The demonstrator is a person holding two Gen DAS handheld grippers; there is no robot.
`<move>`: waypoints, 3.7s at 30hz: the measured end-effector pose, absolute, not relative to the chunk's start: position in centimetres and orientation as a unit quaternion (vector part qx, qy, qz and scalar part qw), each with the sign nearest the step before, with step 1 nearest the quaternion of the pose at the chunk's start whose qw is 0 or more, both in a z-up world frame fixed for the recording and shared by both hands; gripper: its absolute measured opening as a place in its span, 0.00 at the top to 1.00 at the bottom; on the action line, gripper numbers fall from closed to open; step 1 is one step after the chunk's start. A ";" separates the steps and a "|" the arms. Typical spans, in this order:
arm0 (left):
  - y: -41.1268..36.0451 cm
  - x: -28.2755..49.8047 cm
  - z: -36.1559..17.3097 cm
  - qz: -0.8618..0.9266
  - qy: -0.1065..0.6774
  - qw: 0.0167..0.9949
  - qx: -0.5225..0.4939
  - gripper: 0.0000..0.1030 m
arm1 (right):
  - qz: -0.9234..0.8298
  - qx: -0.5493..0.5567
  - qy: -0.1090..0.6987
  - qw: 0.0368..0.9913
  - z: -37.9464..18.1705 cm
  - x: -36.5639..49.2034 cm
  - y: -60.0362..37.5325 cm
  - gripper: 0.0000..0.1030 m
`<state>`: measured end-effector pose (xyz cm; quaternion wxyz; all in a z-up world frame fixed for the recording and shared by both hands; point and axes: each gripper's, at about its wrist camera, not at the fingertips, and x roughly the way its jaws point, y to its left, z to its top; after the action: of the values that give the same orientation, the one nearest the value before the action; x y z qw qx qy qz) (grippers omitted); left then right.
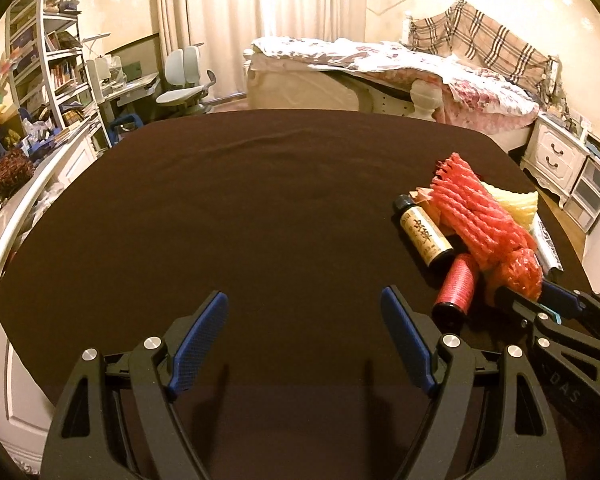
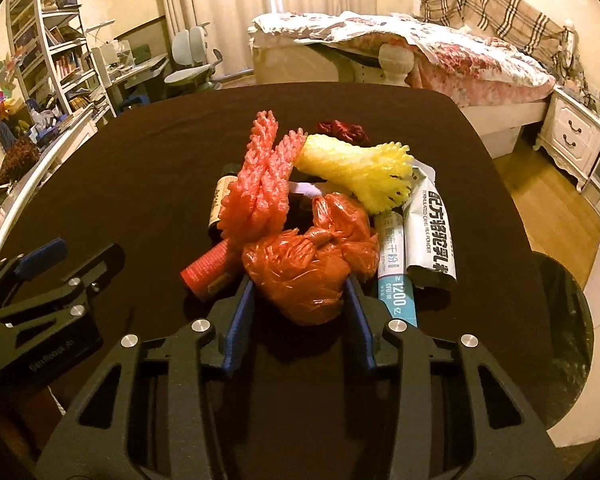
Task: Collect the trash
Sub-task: 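Grasp the red plastic bag with the right tool while the left tool grasps the red mesh nets, then carry the red bag and red mesh nets over the bin and release both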
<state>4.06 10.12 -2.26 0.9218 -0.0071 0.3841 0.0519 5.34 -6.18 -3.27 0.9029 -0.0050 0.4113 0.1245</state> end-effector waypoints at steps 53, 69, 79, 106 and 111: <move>-1.0 9.4 -2.8 -0.038 0.383 0.922 0.035 0.64 | 0.003 0.082 0.381 0.921 -2.5 4.5 -20.9 0.59; 0.2 5.8 -0.6 -0.050 0.350 0.935 0.009 0.74 | 0.000 0.090 0.377 0.922 -2.4 4.2 -21.7 0.59; -3.4 4.6 0.4 -0.104 0.344 0.933 0.018 0.74 | -0.025 0.092 0.373 0.923 -2.1 2.6 -24.1 0.59; -17.5 6.6 -2.7 -0.220 0.359 0.902 0.090 0.74 | -0.115 0.101 0.387 0.909 -4.4 2.5 -32.0 0.59; -18.5 7.1 -2.8 -0.224 0.366 0.898 0.096 0.73 | -0.120 0.107 0.385 0.909 -4.4 2.4 -32.8 0.58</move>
<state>7.11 -18.50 -2.81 0.8981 0.0957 0.3663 -0.2237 2.40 -32.79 -4.41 0.9089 0.1075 0.3845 -0.1202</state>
